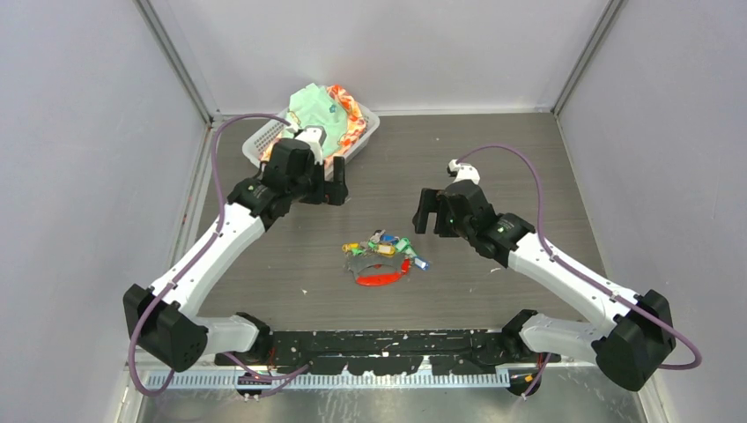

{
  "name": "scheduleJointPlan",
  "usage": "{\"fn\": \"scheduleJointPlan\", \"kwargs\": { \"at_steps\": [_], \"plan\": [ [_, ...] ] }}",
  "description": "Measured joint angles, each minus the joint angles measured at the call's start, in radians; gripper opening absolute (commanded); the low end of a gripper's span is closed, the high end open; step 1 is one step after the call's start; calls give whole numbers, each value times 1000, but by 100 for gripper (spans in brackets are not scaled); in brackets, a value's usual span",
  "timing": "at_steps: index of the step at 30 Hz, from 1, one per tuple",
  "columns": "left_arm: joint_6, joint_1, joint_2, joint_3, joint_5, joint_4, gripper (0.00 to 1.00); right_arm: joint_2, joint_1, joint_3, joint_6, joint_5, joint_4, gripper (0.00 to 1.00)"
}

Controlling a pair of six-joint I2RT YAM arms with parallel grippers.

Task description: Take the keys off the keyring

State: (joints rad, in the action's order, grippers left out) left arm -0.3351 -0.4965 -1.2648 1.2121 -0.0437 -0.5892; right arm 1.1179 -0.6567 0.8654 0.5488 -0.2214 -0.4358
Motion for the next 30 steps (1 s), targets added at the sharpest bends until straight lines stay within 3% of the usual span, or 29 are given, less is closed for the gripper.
{"fn": "scheduleJointPlan", "kwargs": {
  "at_steps": [5,18,23,30],
  "plan": [
    [-6,0,32,-49,5,2,100,35,1,0,0,9,-6,99],
    [-155,-3,120,-308,173,97,100,229,-15,0,-2,116,1,80],
    [-250,-68,116,-441,204,150,100,304,-27,2,-4,154,13,68],
    [-372,-157,94,-519,157,182,97,347,-86,43,-25,147,13,65]
  ]
}}
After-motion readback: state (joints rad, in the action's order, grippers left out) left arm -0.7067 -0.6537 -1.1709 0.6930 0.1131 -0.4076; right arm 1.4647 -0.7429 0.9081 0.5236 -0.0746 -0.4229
